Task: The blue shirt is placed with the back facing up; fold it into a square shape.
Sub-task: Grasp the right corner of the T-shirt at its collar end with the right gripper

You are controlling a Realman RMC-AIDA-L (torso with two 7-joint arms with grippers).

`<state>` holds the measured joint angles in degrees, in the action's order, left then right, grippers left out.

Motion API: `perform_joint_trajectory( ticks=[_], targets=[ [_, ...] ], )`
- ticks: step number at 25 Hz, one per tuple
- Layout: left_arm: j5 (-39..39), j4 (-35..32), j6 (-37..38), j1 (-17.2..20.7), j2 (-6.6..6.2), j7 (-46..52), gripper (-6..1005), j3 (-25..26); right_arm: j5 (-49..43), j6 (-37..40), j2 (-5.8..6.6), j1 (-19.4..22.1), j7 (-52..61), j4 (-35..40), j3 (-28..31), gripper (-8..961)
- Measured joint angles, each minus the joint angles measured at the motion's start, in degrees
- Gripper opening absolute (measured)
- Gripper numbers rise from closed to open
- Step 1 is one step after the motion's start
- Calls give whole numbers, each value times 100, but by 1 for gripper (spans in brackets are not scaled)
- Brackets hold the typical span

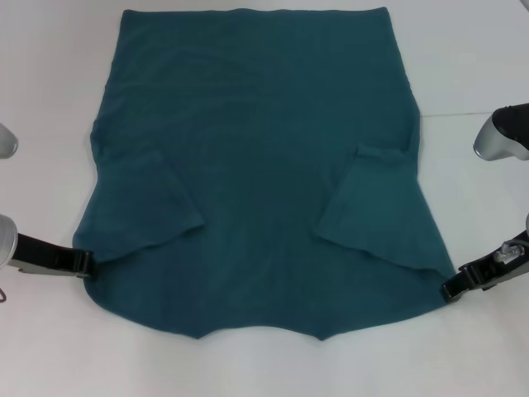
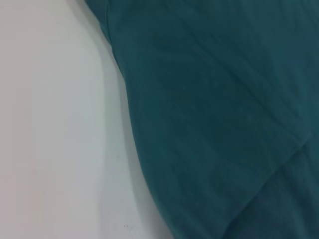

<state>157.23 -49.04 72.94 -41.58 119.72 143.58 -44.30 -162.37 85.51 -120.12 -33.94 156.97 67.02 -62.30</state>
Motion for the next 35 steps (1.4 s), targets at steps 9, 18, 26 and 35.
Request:
perform_joint_trajectory(
  ticks=[9, 18, 26, 35],
  targets=[
    [1, 4, -16, -8, -2, -19, 24, 0, 13, -153, 1, -26, 60, -77, -70, 587],
    [4, 9, -48, -3, -2, -23, 24, 0, 10, -284, 7, -162, 62, -377, -167, 554],
    [5, 10, -53, 9, -2, -24, 24, 1, 6, -348, 7, -197, 85, -484, -226, 544],
    [5, 9, -48, 7, -2, -24, 24, 3, 13, -527, 7, -267, 77, -692, -329, 291]
  ],
)
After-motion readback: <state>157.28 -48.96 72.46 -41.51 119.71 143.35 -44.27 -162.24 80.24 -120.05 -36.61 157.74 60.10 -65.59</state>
